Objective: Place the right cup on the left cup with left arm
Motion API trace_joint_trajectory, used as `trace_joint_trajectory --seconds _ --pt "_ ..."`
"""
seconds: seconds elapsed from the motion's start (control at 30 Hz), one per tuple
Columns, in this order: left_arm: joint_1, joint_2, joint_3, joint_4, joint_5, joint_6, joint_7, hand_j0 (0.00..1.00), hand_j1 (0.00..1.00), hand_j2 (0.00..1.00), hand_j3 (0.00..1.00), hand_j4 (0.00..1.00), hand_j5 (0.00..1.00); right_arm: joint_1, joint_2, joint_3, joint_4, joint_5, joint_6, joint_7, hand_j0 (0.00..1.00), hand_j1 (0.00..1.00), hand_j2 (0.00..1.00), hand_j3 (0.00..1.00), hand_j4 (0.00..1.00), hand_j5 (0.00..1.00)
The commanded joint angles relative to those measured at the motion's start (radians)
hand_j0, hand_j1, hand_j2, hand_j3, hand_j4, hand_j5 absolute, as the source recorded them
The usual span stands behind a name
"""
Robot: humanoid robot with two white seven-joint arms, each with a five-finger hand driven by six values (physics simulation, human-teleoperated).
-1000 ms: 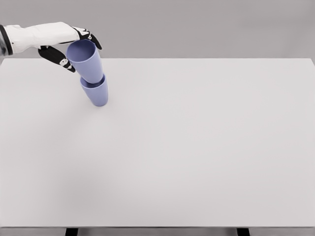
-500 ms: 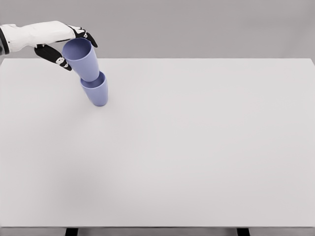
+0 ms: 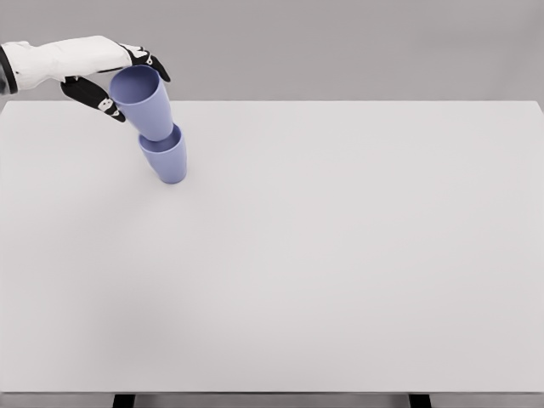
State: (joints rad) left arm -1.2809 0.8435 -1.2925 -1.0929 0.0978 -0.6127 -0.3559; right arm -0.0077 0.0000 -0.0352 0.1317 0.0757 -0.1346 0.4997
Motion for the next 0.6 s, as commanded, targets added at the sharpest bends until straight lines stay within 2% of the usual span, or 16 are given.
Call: trace_joint_trajectory --seconds 0.0,0.27,0.57 --pt "0.000 0.000 0.004 -0.002 0.006 0.002 0.002 0.60 0.60 0.60 0.60 0.60 0.60 0.000 0.000 0.000 0.000 0.001 0.000 0.000 1.00 1.00 1.00 1.00 1.00 1.00" --pt "0.003 0.003 0.007 -0.005 0.006 0.002 0.005 0.74 0.74 0.74 0.74 0.74 0.74 0.000 0.000 0.000 0.000 0.001 0.000 0.000 1.00 1.00 1.00 1.00 1.00 1.00" --pt "0.003 0.008 0.007 -0.013 0.005 0.002 0.008 0.83 0.83 0.83 0.83 0.83 0.83 0.000 0.000 0.000 0.000 0.001 0.000 0.000 1.00 1.00 1.00 1.00 1.00 1.00"
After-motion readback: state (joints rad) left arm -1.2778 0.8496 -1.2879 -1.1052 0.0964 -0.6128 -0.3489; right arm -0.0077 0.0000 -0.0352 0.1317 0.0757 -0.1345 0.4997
